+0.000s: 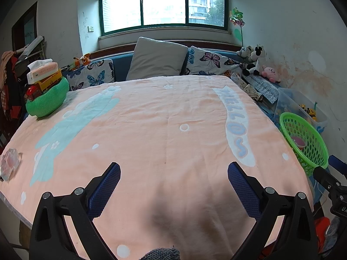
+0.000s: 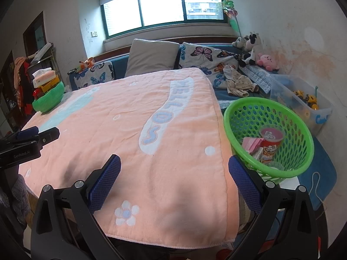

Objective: Collect trash

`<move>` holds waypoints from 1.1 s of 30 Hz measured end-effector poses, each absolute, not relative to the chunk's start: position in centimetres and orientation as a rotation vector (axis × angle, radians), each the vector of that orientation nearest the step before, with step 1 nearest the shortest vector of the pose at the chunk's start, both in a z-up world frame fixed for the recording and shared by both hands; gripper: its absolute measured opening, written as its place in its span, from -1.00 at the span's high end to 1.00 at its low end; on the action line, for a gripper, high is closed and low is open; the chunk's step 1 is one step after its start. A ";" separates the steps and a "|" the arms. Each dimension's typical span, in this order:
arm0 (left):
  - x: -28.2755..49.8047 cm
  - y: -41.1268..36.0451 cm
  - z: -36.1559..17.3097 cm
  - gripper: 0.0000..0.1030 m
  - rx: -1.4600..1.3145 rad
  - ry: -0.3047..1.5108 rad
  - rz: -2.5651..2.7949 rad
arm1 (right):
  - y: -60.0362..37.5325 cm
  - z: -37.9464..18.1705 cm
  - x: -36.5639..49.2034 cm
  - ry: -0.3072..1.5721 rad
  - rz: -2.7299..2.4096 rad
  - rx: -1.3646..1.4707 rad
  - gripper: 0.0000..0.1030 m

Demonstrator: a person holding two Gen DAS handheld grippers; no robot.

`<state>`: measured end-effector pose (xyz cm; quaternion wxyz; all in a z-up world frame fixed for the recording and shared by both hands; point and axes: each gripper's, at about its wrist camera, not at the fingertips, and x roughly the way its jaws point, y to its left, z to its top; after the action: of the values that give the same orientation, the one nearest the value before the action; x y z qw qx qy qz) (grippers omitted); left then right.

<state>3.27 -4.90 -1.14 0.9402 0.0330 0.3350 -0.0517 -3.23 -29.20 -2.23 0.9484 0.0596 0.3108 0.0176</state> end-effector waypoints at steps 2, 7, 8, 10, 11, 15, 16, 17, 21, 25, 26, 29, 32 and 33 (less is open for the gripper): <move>3.3 -4.9 -1.2 -0.86 0.066 0.683 -0.105 | -29.2 -2.2 -3.2 0.631 0.036 0.122 -0.91; 3.3 -4.9 -1.2 -0.86 0.067 0.685 -0.101 | -29.2 -2.3 -3.2 0.633 0.039 0.122 -0.91; 3.3 -4.9 -1.3 -0.86 0.067 0.686 -0.102 | -29.1 -2.3 -3.2 0.633 0.039 0.121 -0.91; 3.3 -4.9 -1.4 -0.86 0.066 0.689 -0.100 | -29.1 -2.4 -3.1 0.634 0.040 0.121 -0.91; 3.3 -4.9 -1.4 -0.86 0.066 0.689 -0.100 | -29.0 -2.4 -3.1 0.635 0.040 0.121 -0.91; 3.3 -4.9 -1.5 -0.86 0.065 0.694 -0.099 | -28.9 -2.4 -3.1 0.635 0.042 0.123 -0.91; 3.2 -4.9 -1.5 -0.86 0.066 0.694 -0.100 | -28.9 -2.4 -3.1 0.635 0.043 0.123 -0.91; 3.2 -5.0 -1.5 -0.86 0.066 0.694 -0.099 | -28.9 -2.5 -3.0 0.635 0.043 0.122 -0.91; 3.2 -5.0 -1.4 -0.86 0.065 0.695 -0.099 | -28.8 -2.5 -3.0 0.635 0.044 0.122 -0.91; 3.3 -5.0 -1.4 -0.86 0.065 0.695 -0.100 | -28.7 -2.5 -2.9 0.636 0.046 0.123 -0.91; 3.3 -5.0 -1.4 -0.86 0.065 0.695 -0.098 | -28.6 -2.5 -2.9 0.636 0.047 0.123 -0.91; 3.3 -5.0 -1.4 -0.86 0.064 0.697 -0.100 | -28.6 -2.5 -2.9 0.637 0.046 0.122 -0.91; 3.2 -5.0 -1.5 -0.86 0.064 0.698 -0.102 | -28.7 -2.5 -2.9 0.637 0.046 0.123 -0.91; 3.2 -5.0 -1.5 -0.86 0.064 0.698 -0.103 | -28.6 -2.5 -2.9 0.638 0.047 0.123 -0.91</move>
<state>3.25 -5.03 -1.51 0.9380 0.0314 0.3416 -0.0505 -2.90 -28.60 -2.50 0.9475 0.0604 0.3133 0.0229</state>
